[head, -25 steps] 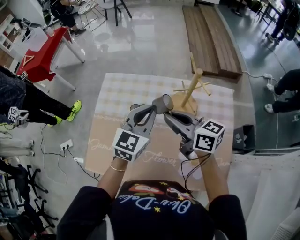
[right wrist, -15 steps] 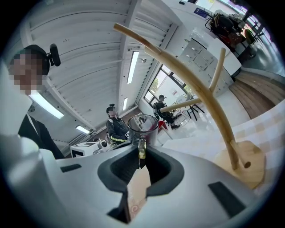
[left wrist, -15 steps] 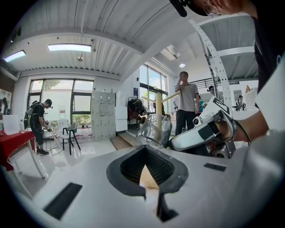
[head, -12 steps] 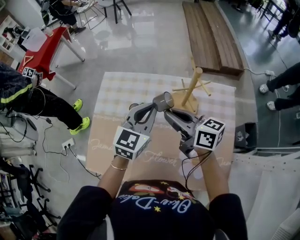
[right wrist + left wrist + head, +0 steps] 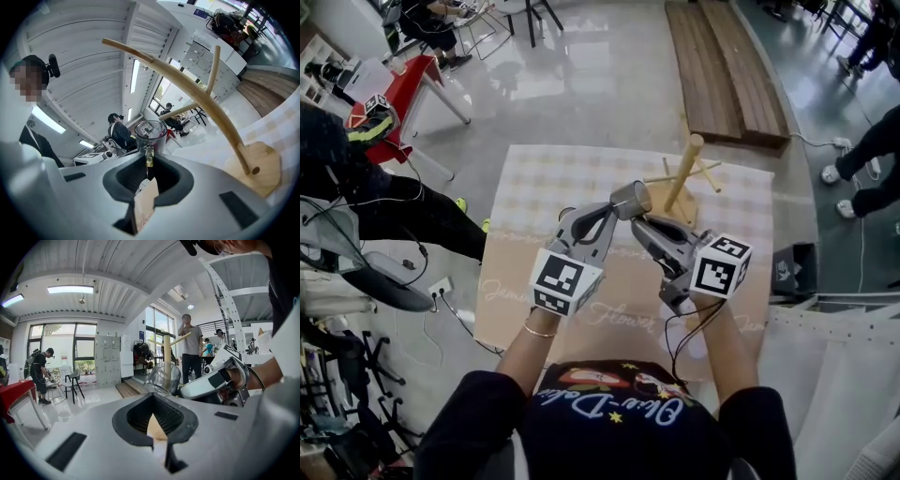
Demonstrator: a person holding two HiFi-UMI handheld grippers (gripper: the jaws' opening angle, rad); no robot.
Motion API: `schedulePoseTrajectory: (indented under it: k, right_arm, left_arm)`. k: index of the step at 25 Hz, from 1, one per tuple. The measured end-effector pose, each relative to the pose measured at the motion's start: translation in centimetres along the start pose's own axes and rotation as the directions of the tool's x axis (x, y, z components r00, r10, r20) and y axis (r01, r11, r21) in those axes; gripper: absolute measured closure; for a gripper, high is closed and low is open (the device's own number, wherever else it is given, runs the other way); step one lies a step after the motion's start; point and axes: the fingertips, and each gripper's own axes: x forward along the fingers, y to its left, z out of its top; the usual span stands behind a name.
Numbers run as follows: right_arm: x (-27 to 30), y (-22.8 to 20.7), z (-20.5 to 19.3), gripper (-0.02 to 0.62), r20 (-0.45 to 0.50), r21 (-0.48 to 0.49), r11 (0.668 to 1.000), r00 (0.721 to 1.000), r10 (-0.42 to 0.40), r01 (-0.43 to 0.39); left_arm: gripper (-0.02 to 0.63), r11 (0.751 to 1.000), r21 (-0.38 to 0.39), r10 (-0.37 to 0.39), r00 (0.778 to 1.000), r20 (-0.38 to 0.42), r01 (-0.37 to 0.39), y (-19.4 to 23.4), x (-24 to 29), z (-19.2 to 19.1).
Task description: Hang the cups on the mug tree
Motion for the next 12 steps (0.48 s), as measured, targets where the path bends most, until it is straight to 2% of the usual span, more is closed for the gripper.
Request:
schedulePoseTrajectory:
  k: [12]
  right_arm:
    - [-0.31,-0.54,0.51,0.548,0.043,0.048,0.999,0.999,0.007,-0.009]
  left_arm:
    - [0.604,1.000,0.010,-0.002,1.000,-0.005,0.002,-0.20,0.60,0.40]
